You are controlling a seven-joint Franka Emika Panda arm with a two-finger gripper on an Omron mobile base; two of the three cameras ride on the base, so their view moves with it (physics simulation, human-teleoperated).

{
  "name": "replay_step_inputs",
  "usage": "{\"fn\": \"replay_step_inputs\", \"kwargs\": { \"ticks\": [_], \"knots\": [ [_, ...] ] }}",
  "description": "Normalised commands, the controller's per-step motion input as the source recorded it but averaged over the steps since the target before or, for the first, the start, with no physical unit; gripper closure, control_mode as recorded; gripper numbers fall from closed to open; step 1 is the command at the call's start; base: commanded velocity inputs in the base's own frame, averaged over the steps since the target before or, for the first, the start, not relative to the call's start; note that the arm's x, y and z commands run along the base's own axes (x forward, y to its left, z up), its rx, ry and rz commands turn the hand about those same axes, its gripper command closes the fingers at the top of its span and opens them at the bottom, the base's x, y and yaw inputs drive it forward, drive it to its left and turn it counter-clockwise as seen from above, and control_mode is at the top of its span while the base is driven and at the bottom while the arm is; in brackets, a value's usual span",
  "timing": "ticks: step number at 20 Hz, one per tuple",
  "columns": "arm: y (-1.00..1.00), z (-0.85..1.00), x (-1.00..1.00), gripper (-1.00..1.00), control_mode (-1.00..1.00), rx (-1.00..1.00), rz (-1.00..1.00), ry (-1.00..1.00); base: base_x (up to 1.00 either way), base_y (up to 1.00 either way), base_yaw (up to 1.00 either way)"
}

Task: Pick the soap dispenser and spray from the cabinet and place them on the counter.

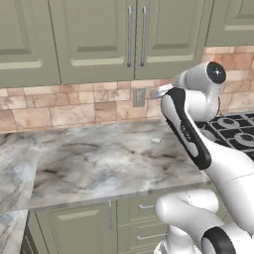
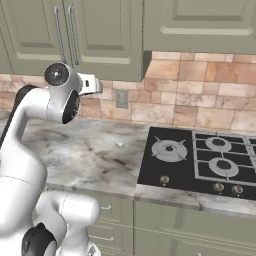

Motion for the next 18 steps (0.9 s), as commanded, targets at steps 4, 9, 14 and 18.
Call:
{"fn": "replay_step_inputs", "kwargs": {
  "ticks": [4, 9, 14, 18],
  "knots": [
    [0.03, 0.24, 0.04, -1.00, -1.00, 0.12, 0.10, -0.26, 0.00, 0.00, 0.00],
    [0.00, 0.16, -0.02, -1.00, -1.00, 0.10, 0.10, -0.30, 0.00, 0.00, 0.00],
    [0.02, 0.12, 0.00, -1.00, -1.00, 0.03, 0.03, -0.32, 0.00, 0.00, 0.00],
    [0.01, 0.11, 0.00, -1.00, -1.00, 0.00, 0.00, -0.32, 0.00, 0.00, 0.00]
  ]
}}
